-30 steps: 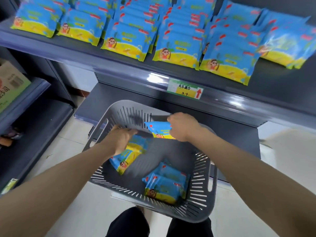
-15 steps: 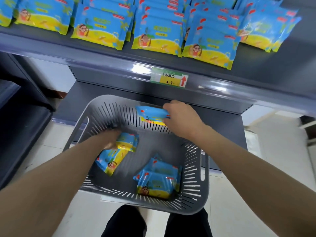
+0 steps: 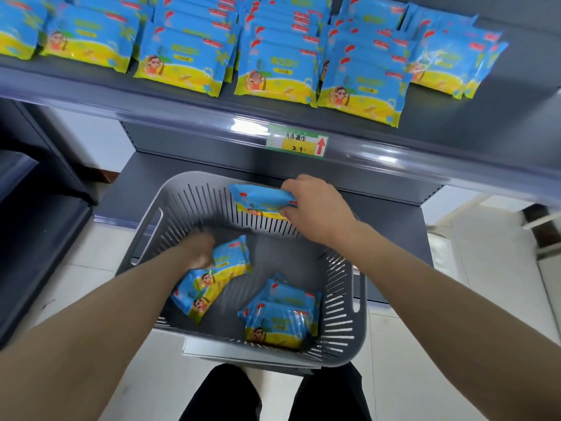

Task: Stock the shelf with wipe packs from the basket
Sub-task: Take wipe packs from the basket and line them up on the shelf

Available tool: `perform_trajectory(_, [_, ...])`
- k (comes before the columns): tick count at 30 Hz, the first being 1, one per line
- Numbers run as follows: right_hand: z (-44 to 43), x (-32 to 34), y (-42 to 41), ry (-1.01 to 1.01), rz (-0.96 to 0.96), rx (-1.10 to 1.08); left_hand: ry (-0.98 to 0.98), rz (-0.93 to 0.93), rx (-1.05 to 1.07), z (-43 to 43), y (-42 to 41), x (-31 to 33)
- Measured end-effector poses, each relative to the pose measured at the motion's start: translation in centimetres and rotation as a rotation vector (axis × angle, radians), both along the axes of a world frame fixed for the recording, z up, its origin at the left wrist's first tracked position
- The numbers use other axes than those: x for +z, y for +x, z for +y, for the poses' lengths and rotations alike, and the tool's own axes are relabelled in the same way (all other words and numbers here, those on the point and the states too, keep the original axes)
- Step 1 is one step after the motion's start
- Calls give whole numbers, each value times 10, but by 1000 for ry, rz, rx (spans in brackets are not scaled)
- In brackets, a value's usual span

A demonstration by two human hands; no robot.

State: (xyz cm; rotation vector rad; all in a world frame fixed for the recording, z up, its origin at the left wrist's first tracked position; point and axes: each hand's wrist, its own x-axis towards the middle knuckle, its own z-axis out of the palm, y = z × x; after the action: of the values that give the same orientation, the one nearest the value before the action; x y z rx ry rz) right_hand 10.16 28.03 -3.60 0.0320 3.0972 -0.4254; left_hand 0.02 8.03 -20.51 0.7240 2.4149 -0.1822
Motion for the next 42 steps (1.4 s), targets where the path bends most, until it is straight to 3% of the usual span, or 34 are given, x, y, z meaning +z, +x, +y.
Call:
perform_trajectory(7, [12, 67, 6, -15, 169, -12, 154, 79, -163, 31, 7, 126])
perform_trajectory(14, [86, 151, 16, 20, 372, -175, 392, 189, -373, 93, 39, 250])
perform_trajectory(21, [190, 180, 21, 45, 369, -409, 716, 268, -410, 166, 57, 329])
perform_trajectory(25, [250, 174, 13, 16, 235, -406, 828, 298, -387, 216, 58, 345])
perform_trajectory(31, [315, 152, -5, -96, 22, -377, 756, 289, -373, 279, 55, 328])
perform_trajectory(42, [356, 137, -70, -184, -2, -287, 615, 426, -289, 347, 10, 307])
